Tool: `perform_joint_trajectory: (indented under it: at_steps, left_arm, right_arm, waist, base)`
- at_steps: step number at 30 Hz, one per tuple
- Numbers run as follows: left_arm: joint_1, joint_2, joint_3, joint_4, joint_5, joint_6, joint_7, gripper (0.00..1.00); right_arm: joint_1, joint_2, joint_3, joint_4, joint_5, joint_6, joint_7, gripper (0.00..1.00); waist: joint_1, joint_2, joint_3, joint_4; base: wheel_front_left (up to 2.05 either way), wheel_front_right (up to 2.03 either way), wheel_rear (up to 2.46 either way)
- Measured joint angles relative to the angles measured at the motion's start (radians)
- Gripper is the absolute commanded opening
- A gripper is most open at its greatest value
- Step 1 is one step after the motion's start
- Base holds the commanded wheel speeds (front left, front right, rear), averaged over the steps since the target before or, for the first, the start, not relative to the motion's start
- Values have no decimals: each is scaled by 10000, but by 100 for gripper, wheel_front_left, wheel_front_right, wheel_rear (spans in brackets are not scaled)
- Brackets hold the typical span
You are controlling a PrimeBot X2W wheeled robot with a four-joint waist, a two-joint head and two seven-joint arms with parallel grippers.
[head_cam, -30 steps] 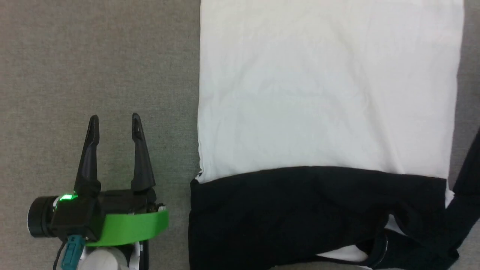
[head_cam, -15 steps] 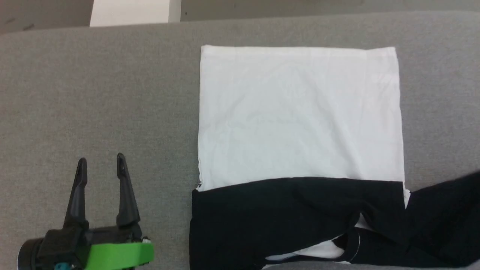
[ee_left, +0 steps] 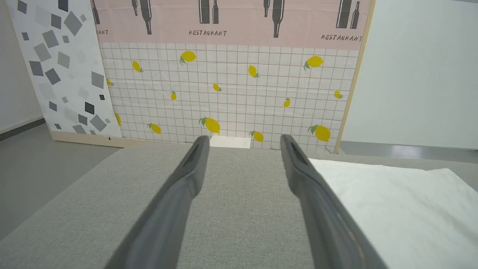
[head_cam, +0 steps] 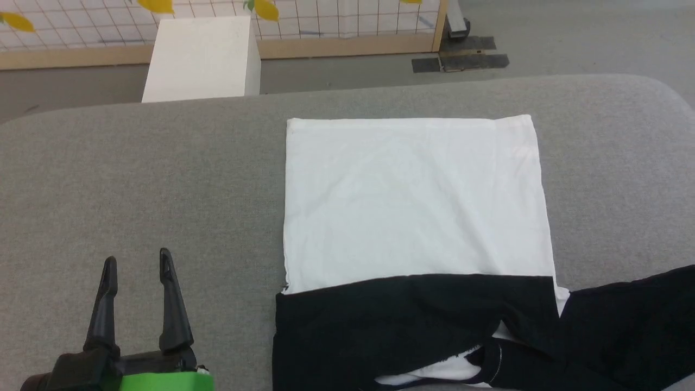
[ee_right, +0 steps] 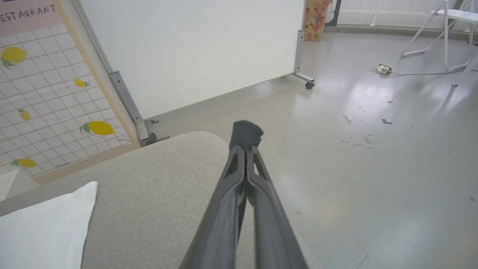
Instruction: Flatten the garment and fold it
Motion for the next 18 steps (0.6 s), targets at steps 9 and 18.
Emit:
perform_joint_trajectory:
  at_steps: [9, 18]
  left_arm:
    - [173, -6, -75, 2, -77, 17, 15, 100]
    - [322, 35, -71, -19, -182, 2, 96, 100]
  right_arm:
    - [-213, 238, 2782, -2424, 727, -2, 949, 0]
    - [-835, 1463, 6652, -3338, 696, 0, 1632, 0]
  waist:
    - [0, 0, -481, 49]
    - [0, 0, -784, 450]
  base:
    - [0, 0, 0]
    - [0, 0, 0]
